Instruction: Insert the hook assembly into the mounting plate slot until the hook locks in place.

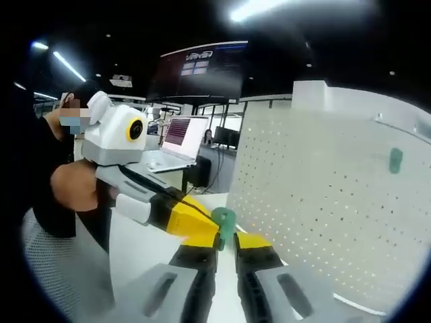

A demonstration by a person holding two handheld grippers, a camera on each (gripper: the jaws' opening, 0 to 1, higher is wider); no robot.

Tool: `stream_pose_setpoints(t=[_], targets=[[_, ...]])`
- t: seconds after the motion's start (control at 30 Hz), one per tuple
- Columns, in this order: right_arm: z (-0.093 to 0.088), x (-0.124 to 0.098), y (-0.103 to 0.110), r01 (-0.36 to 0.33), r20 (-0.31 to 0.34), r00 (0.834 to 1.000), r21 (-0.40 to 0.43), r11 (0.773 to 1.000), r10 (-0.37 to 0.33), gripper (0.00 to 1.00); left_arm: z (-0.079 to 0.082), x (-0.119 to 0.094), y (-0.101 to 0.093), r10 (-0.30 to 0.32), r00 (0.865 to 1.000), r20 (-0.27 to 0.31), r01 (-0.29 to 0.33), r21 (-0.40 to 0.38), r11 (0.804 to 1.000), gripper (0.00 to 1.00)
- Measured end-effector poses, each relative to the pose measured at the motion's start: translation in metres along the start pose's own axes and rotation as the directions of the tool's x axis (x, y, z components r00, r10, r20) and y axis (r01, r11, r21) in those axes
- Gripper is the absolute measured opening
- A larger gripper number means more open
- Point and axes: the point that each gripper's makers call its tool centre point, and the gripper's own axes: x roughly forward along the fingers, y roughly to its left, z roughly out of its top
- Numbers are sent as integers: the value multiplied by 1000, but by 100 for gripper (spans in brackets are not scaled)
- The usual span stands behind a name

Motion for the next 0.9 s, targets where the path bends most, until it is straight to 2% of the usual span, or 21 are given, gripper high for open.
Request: stream_pose_setpoints(t=[0.13, 0.43, 0.9], targets=[[0, 4, 2, -1, -7, 1000, -20, 1000, 1, 3, 0, 1, -1, 0, 1000, -1, 0, -2, 1000, 1], [-1, 3, 2, 11, -17, 1000, -39, 999, -12, 3, -1, 0, 0, 0, 1000, -1, 0, -19, 1000, 1], [-2, 1, 1, 10, -14, 1000, -1, 1000, -10, 1, -1, 1, -1, -19, 1000, -2, 19, -53, 998, 1]])
